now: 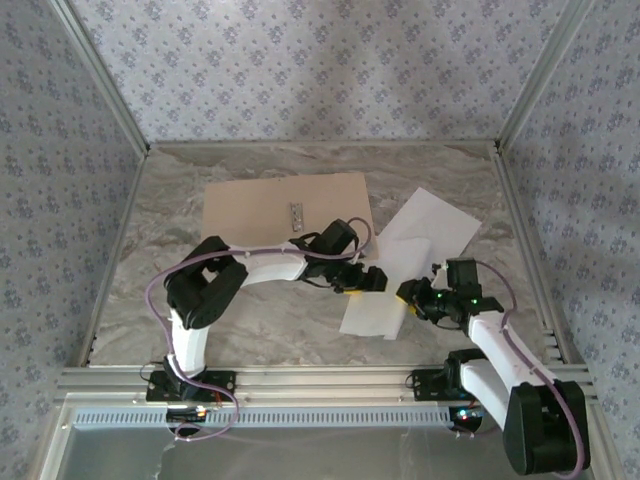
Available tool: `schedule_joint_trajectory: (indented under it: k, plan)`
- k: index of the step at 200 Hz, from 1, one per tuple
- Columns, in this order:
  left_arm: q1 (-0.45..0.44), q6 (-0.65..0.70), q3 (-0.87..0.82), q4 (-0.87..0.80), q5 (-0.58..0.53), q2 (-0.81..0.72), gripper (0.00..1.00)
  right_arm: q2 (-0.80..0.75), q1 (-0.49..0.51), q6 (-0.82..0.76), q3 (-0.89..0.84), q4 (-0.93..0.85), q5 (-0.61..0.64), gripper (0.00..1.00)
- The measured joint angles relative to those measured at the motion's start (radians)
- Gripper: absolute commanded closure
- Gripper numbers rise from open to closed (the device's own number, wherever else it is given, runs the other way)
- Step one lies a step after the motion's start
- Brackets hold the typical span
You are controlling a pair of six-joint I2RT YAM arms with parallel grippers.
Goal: Put the files into the folder
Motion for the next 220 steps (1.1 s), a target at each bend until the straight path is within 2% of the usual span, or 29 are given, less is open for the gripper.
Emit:
schedule_joint_trajectory:
  k: [72,152,176,220]
  plan:
    - [0.053,0.0,-0.071,-0.002,-0.005,-0.206,0.1,-0.087,-0.063,-0.008,0.039,-0.111,-0.044,0.74]
    - [0.091,-0.024,-0.131,-0.004,-0.011,-0.25,0.09,-0.182,-0.119,-0.048,0.23,-0.312,-0.08,0.77]
    - [0.105,-0.031,-0.147,-0.007,-0.018,-0.283,0.11,-0.204,-0.119,-0.047,0.274,-0.309,-0.106,0.78]
    - [0.116,-0.03,-0.156,-0.015,-0.056,-0.403,0.11,-0.212,-0.109,-0.013,0.328,-0.201,-0.189,0.79]
